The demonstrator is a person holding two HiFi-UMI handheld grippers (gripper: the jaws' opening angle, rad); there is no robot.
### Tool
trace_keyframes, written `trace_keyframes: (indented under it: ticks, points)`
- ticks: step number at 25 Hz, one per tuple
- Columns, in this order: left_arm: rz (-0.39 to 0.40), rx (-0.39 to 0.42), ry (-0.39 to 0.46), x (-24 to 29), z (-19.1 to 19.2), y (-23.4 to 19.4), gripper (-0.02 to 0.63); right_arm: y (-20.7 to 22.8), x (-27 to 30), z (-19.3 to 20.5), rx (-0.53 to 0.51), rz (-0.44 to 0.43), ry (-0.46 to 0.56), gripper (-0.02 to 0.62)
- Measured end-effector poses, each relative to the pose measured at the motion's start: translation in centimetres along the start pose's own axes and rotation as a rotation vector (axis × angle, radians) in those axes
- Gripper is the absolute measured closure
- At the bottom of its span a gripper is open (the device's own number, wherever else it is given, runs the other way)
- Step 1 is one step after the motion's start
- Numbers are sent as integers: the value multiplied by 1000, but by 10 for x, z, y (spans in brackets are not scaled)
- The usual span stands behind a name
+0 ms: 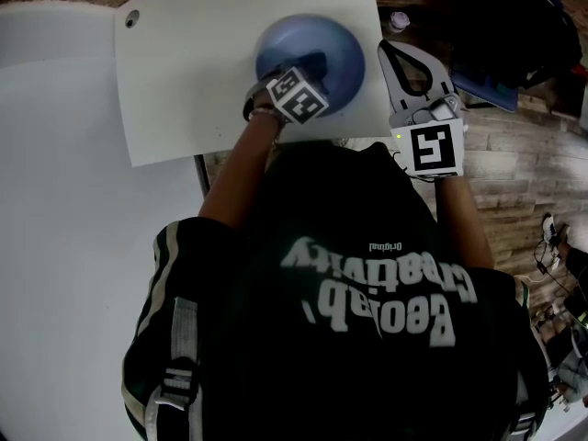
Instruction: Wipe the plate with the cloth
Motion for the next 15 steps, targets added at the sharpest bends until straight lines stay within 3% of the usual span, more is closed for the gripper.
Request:
trace_keyframes:
  ticks: [15]
  points:
    - [-16,-7,19,-1,0,2,477,-6,-5,-4,-12,18,3,601]
Point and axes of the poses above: the fingertips, and each gripper's own axes: x forward along the fingers, y to its right, z out of its underside, the point moved 5 cm from there along -x, backward along the fingers, and after that the axes turned 12 degrees about -z, right-handed, at the moved point
